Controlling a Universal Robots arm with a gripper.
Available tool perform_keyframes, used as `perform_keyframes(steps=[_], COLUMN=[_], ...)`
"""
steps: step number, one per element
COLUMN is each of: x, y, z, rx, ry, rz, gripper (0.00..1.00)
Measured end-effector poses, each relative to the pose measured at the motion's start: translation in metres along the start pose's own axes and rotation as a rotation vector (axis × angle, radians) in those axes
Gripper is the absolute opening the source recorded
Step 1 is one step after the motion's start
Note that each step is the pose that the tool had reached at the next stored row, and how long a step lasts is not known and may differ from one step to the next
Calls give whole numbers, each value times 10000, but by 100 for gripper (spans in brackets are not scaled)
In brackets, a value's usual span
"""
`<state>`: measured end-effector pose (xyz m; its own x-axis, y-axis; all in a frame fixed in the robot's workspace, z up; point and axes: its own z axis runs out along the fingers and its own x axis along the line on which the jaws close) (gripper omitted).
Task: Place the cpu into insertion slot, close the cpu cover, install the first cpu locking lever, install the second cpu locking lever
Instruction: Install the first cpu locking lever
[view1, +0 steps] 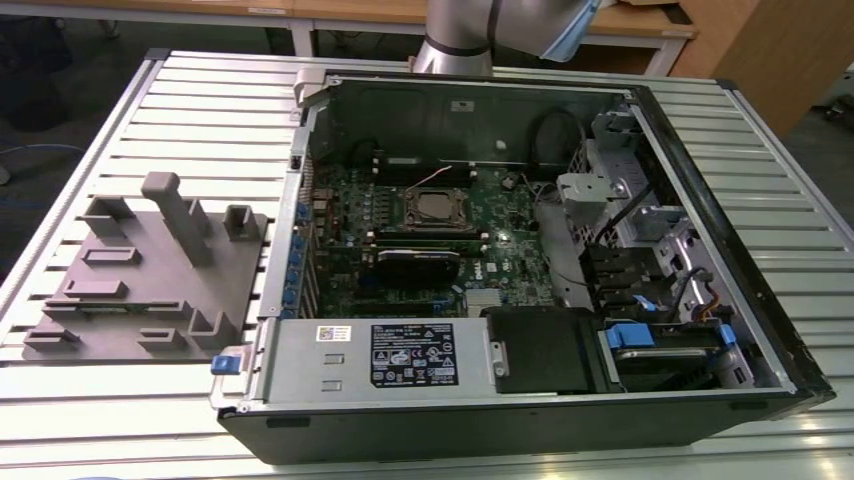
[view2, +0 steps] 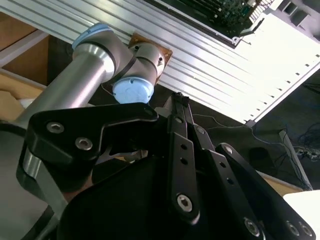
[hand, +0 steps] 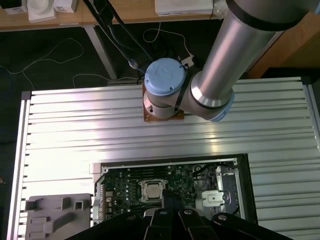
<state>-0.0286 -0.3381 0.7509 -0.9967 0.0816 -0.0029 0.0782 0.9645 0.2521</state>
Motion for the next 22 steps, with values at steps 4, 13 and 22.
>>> perform_keyframes(steps=[4,13,22], x=[-1,-6,-20], y=[46,160,127], z=[-178,-574,-509], rx=[-1,36,17], ry=[-1,11,223], rz=[5,19,84], gripper=[10,10,10])
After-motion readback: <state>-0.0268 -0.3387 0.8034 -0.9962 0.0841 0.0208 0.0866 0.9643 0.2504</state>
